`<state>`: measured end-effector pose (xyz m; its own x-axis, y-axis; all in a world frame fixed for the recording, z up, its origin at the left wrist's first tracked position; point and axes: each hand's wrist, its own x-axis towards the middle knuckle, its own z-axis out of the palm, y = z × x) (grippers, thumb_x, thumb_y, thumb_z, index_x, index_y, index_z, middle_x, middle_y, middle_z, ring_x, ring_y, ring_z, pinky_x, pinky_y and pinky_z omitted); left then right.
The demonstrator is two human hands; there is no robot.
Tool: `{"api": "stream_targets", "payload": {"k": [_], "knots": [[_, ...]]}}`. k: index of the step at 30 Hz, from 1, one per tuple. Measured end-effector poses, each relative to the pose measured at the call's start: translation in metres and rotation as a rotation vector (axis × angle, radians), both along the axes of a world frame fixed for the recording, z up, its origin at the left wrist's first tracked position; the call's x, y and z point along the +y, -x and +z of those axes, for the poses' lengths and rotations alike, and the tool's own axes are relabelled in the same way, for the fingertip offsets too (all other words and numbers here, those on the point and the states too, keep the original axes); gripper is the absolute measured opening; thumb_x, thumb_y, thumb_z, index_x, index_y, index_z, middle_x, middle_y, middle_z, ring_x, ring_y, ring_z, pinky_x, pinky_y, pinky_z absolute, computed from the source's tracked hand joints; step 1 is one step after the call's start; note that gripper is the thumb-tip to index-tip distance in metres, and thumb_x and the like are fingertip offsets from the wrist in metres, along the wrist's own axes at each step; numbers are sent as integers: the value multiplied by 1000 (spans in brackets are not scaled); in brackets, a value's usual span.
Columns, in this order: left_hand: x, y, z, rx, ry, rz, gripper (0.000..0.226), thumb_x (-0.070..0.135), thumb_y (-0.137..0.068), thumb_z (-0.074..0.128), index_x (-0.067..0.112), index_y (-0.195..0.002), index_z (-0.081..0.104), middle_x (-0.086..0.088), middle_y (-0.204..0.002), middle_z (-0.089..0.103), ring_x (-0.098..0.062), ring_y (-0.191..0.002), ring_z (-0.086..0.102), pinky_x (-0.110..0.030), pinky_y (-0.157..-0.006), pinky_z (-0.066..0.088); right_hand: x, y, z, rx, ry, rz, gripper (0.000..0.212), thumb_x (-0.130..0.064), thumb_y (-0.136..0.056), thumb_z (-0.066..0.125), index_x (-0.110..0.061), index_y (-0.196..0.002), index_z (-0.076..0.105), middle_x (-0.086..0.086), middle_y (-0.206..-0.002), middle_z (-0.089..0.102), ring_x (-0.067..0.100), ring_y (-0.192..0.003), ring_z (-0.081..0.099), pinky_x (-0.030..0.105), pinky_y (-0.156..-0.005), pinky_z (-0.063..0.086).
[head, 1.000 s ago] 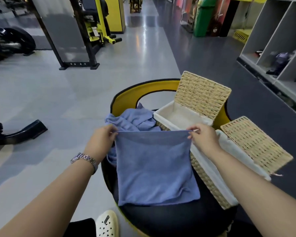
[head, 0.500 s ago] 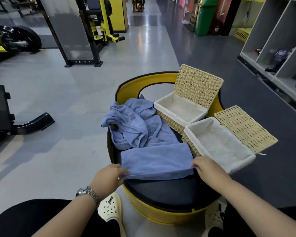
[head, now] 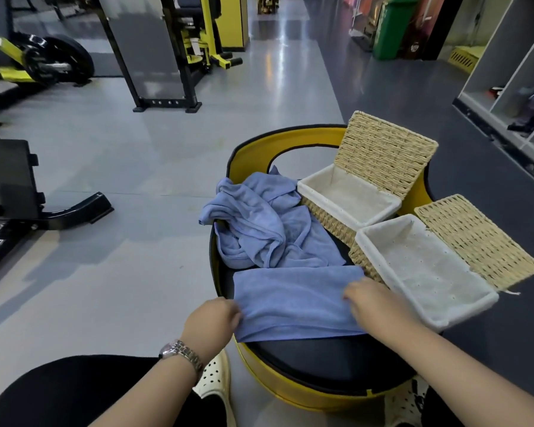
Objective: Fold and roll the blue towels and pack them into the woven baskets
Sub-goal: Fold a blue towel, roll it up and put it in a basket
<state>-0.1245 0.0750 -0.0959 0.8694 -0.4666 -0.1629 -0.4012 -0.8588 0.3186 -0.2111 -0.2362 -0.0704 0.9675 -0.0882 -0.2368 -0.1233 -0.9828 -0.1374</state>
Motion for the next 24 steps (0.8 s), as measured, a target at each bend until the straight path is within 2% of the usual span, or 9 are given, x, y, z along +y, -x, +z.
{"api": "stream_targets", "payload": {"k": [3,5,8,10,14,17,19,21,24], "knots": [[-5,-3,0,82,62,250,24,44,-90,50,22,-91,59,1,-93,68,-21,-88,64,-32,-72,49,46,-49,12,-128,-177,162,29,-4,-90,47,-11,-112,65,8,-108,62,26,-106,55,38,-85,45],[-10,-3,-2,175,30,325,39,57,-88,47,20,-92,58,0,-94,69,-22,-92,65,-31,-72,48,81,-86,15,-81,-206,286,24,-3,-90,49,-7,-108,64,8,-106,60,26,-104,53,41,-83,47],[-17,-3,-9,215,-32,318,51,66,-84,45,17,-91,56,-3,-97,69,-24,-96,64,-30,-70,44,127,-137,12,139,-74,412,29,2,-89,50,-2,-117,58,14,-116,59,31,-108,53,40,-86,46],[-18,-6,-13,249,-48,313,50,67,-81,49,17,-88,52,-2,-95,68,-24,-94,64,-30,-66,41,143,-157,4,228,-94,429,38,4,-89,46,-3,-125,54,17,-121,58,34,-109,54,41,-89,45],[-10,-17,-13,383,-15,288,48,61,-77,57,20,-63,37,-2,-70,59,-27,-82,64,-30,-57,32,153,-172,-10,284,-100,491,51,3,-89,48,-11,-138,43,14,-135,49,32,-122,48,37,-99,40],[-4,-23,-4,377,-46,282,39,53,-78,58,21,-64,39,-6,-88,67,-26,-90,65,-28,-61,36,156,-175,-9,277,-68,538,27,-2,-88,50,-5,-113,60,15,-109,61,30,-101,57,38,-83,45],[-5,-23,7,333,-15,275,30,47,-75,57,21,-65,43,-2,-76,61,-26,-84,64,-28,-59,36,147,-170,-2,206,-145,516,19,-5,-89,47,-5,-100,63,12,-97,59,24,-88,51,38,-79,44],[-12,-15,22,228,66,251,26,41,-72,57,21,-65,43,3,-63,51,-22,-67,57,-29,-52,32,129,-160,13,109,-341,430,22,-2,-85,47,-15,-94,62,7,-98,57,19,-88,46,36,-80,43],[-33,5,47,48,236,170,26,34,-67,61,18,-66,41,2,-57,48,-15,-53,44,-27,-47,27,85,-138,34,23,-526,293,26,2,-78,48,-24,-80,55,-2,-88,54,19,-82,51,36,-74,46]]}}
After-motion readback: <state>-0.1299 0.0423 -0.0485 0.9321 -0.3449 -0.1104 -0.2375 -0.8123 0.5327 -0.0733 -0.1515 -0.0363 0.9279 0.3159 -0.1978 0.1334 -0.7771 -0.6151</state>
